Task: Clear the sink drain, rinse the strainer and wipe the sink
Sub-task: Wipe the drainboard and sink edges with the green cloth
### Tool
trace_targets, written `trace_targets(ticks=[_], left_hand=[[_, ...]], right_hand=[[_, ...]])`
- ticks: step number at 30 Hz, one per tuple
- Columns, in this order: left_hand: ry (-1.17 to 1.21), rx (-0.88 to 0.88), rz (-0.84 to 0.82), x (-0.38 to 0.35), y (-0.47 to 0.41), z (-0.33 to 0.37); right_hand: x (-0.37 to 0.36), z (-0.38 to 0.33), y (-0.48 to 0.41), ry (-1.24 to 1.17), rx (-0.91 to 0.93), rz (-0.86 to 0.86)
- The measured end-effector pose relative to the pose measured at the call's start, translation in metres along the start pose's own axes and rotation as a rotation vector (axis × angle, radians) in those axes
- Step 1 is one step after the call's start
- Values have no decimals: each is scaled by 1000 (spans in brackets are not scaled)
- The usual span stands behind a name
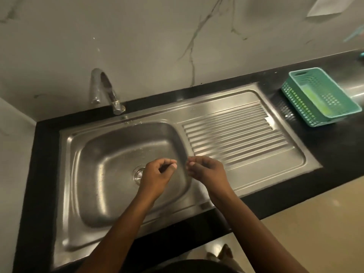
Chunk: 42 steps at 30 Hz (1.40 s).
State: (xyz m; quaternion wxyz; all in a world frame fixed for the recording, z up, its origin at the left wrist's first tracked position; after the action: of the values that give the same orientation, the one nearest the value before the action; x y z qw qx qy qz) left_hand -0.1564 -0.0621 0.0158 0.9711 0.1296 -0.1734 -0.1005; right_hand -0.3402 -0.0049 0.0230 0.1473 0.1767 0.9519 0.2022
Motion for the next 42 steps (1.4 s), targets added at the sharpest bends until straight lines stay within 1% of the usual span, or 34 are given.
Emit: trace_targets(ticks=[4, 11, 17, 22, 28, 32, 38, 42], left_hand=[[11, -37, -44, -61, 14, 33], [15, -75, -100, -182, 42, 91], [21, -88, -149, -266, 53, 132], [15, -107, -157, -300, 38, 154], [6, -108, -175, -321, 7, 165], [10, -112, -184, -335, -7, 180], [30, -100, -146, -355, -21, 205], [37, -112, -88, -374, -27, 221]], right_hand=[[69, -26, 15, -62, 22, -1], [204, -61, 37, -48, 26, 53], [282, -93, 42, -46, 50, 119], [317, -113, 25, 16, 60, 168], [336, -133, -2, 110, 101, 189], [340, -152, -20, 176, 139, 160], [353, -192, -51, 238, 200, 100], [385, -230, -81, 296, 253, 85]])
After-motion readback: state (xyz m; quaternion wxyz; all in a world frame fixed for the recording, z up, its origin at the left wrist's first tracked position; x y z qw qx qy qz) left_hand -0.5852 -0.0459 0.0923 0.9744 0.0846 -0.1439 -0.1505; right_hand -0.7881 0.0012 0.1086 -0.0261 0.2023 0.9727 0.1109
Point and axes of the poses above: each hand's wrist, its own y-axis away from the middle knuckle, its own x-axis out of the back of the hand, z = x × y, the point moved 7 cm from there along -y, towards the middle knuckle, and after that the axes turned 2 degrees about -y, right-handed, at the moved point
